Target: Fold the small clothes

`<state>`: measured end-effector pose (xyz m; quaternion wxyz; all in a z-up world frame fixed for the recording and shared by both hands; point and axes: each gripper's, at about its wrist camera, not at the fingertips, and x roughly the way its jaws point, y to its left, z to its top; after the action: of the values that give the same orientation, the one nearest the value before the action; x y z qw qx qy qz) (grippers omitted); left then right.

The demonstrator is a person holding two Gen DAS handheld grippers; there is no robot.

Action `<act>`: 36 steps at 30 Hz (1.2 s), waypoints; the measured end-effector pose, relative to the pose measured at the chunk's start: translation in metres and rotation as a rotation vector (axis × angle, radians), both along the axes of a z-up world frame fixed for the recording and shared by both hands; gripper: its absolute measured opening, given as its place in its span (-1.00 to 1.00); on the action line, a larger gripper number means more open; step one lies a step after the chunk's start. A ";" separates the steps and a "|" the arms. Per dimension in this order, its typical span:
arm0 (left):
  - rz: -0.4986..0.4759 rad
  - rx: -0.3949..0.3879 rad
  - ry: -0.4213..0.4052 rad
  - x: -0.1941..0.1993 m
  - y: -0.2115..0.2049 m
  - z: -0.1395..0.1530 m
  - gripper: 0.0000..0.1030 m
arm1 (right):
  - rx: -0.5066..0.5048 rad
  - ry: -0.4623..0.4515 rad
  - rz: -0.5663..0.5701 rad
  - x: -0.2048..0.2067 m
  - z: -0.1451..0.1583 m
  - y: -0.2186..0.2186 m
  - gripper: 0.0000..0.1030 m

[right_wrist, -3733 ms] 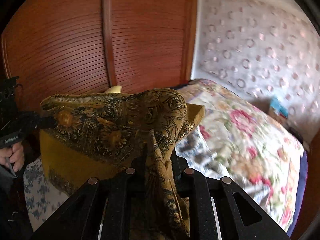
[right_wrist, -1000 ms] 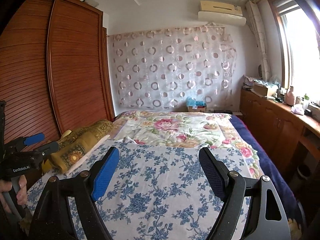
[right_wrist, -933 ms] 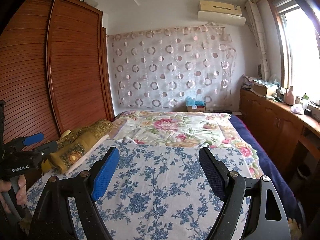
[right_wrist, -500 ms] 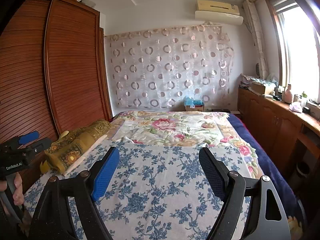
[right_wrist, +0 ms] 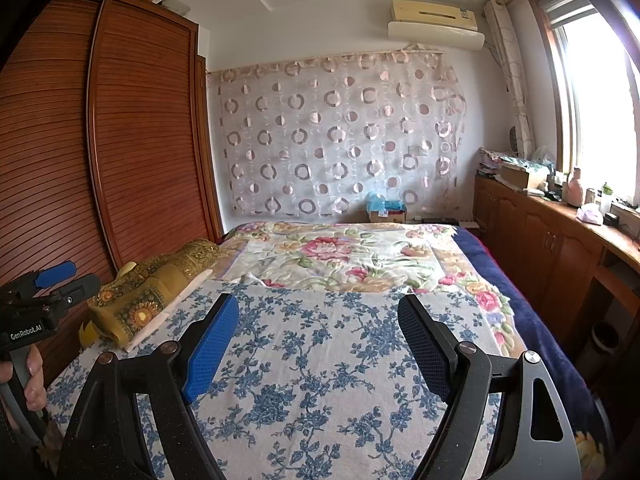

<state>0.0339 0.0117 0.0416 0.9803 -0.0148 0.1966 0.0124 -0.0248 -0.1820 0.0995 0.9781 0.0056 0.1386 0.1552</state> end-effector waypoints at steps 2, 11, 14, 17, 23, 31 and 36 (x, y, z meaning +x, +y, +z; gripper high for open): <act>-0.001 0.000 0.001 0.000 0.000 0.000 0.67 | 0.000 -0.001 -0.001 0.000 0.001 -0.001 0.62; -0.001 0.002 0.000 0.000 0.000 0.000 0.67 | -0.002 -0.001 -0.001 0.000 0.002 -0.004 0.61; -0.001 0.001 0.000 0.000 -0.001 0.000 0.67 | -0.002 0.002 -0.002 0.000 0.002 -0.005 0.62; -0.004 0.002 0.001 0.000 -0.001 0.000 0.67 | -0.002 0.002 -0.001 0.000 0.001 -0.006 0.62; -0.003 0.001 0.000 0.000 -0.001 0.000 0.67 | -0.004 0.002 -0.002 0.000 0.002 -0.006 0.62; -0.003 0.001 0.000 -0.001 -0.001 0.000 0.67 | -0.004 0.001 -0.002 0.000 0.003 -0.007 0.62; -0.004 0.001 0.000 -0.001 -0.001 -0.001 0.67 | -0.004 0.001 -0.002 0.000 0.002 -0.007 0.62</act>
<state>0.0334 0.0106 0.0408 0.9803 -0.0138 0.1965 0.0105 -0.0243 -0.1892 0.1012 0.9782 0.0040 0.1393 0.1542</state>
